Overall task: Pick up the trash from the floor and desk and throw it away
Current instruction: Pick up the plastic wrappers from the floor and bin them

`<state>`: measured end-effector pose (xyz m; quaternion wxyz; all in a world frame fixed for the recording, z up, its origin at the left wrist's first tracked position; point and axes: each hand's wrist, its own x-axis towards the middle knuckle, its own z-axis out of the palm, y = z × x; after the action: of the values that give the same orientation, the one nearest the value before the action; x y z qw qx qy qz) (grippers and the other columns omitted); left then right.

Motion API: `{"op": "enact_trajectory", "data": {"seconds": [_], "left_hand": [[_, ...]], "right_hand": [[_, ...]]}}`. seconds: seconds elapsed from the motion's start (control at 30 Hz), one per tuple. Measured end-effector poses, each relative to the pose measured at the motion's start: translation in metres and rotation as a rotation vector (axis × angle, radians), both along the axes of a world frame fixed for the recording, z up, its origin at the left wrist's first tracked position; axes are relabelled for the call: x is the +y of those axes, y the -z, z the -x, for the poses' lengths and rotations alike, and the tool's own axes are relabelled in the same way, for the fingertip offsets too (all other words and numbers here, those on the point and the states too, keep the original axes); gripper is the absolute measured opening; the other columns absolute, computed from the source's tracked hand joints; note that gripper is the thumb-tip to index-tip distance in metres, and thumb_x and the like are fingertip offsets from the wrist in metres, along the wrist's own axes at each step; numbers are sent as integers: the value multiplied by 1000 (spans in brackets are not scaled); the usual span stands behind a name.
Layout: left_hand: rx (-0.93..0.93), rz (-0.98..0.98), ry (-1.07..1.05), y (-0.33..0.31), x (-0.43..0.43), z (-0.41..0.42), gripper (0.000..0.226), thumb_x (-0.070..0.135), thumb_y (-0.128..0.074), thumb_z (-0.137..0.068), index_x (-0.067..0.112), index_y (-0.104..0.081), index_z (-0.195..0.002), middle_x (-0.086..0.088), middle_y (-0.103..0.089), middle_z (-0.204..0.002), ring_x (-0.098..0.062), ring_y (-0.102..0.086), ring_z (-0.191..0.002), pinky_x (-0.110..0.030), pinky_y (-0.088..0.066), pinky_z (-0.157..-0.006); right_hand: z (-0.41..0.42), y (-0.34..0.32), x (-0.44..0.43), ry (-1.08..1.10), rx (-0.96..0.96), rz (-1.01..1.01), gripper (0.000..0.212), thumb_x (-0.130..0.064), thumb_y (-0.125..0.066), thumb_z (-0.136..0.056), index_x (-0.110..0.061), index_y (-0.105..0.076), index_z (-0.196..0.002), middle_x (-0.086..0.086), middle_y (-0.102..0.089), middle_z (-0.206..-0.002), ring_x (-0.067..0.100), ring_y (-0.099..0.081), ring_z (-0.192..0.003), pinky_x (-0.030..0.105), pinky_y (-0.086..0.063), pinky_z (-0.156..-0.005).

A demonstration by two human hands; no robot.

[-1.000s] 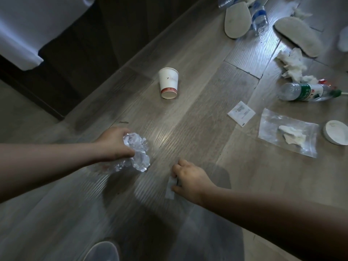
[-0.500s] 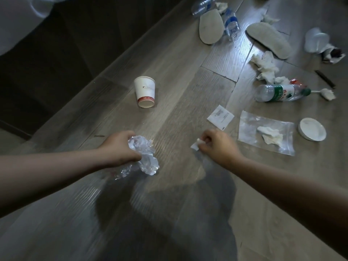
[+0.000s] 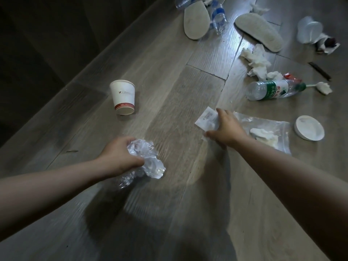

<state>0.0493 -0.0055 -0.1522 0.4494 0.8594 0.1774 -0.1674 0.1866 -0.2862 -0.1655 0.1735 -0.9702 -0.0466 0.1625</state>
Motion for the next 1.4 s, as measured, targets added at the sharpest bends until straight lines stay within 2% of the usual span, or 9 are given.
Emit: {"op": "enact_trajectory", "data": {"seconds": [0.3, 0.53, 0.63, 0.77, 0.93, 1.07, 1.2, 1.3, 1.4], "left_hand": [[12, 47, -3, 10, -11, -8, 31, 25, -70, -47, 21, -66, -77, 1, -70, -67, -14, -66, -61, -35, -54, -64], [-6, 21, 22, 4, -23, -12, 26, 18, -75, -53, 20, -67, -78, -2, -71, -69, -19, -66, -64, -35, -53, -66], [-16, 22, 24, 0, -33, -15, 24, 7, -79, -60, 21, -66, -75, -1, -70, -68, -17, -64, -63, -34, -52, -67], [-3, 32, 31, -9, -49, -19, 34, 23, -73, -48, 17, -67, -81, -4, -71, -74, -22, -66, -70, -36, -53, -71], [-2, 30, 41, -17, -70, -22, 32, 23, -74, -49, 21, -66, -79, 1, -71, -74, -18, -67, -71, -33, -52, -70], [-29, 29, 53, -23, -90, -26, 34, 25, -73, -47, 17, -68, -80, -1, -71, -72, -18, -66, -67, -33, -52, -69], [-58, 47, 49, -24, -108, -31, 24, 3, -78, -64, 15, -68, -82, -3, -71, -73, -13, -62, -63, -27, -49, -60], [-57, 65, 59, -24, -120, -36, 24, 0, -77, -66, 17, -68, -81, -1, -70, -71, -8, -61, -58, -14, -46, -51], [-52, 71, 69, -24, -129, -39, 26, 0, -77, -66, 19, -68, -81, -1, -71, -73, -10, -63, -60, -14, -46, -51]], "right_hand": [[-17, 3, 5, -3, 64, 20, 74, -36, -80, -72, -14, -44, -134, 11, -46, -129, 29, -41, -122, 39, -39, -96], [-3, 5, -9, 99, 80, -237, 41, -21, -76, -78, -16, -55, -112, 6, -61, -108, 23, -61, -95, 36, -53, -69], [2, -5, -30, 204, 43, -350, 35, -20, -78, -77, -19, -57, -105, 3, -64, -104, 22, -64, -90, 41, -57, -73], [19, -16, -78, 251, -13, -390, 35, -18, -80, -75, -20, -60, -104, 3, -68, -98, 9, -64, -75, 18, -50, -53], [35, -19, -127, 349, -155, -227, 73, -35, -83, -71, -10, -53, -131, 9, -59, -112, 18, -57, -94, 29, -46, -79], [34, -21, -154, 430, -298, -142, 68, -45, -74, -78, -11, -50, -133, 14, -47, -126, 27, -57, -105, 42, -48, -95], [33, -14, -178, 472, -270, -74, 71, -48, -72, -78, -12, -49, -135, 15, -47, -133, 28, -49, -120, 39, -42, -100], [35, -13, -190, 318, -151, -107, 102, -58, -79, -65, -23, -30, -148, 7, -30, -151, 25, -27, -139, 42, -29, -111], [30, -9, -183, 137, 28, -78, 133, -74, -76, -47, -44, 4, -150, -7, 12, -161, 20, 15, -147, 54, -4, -118]]}}
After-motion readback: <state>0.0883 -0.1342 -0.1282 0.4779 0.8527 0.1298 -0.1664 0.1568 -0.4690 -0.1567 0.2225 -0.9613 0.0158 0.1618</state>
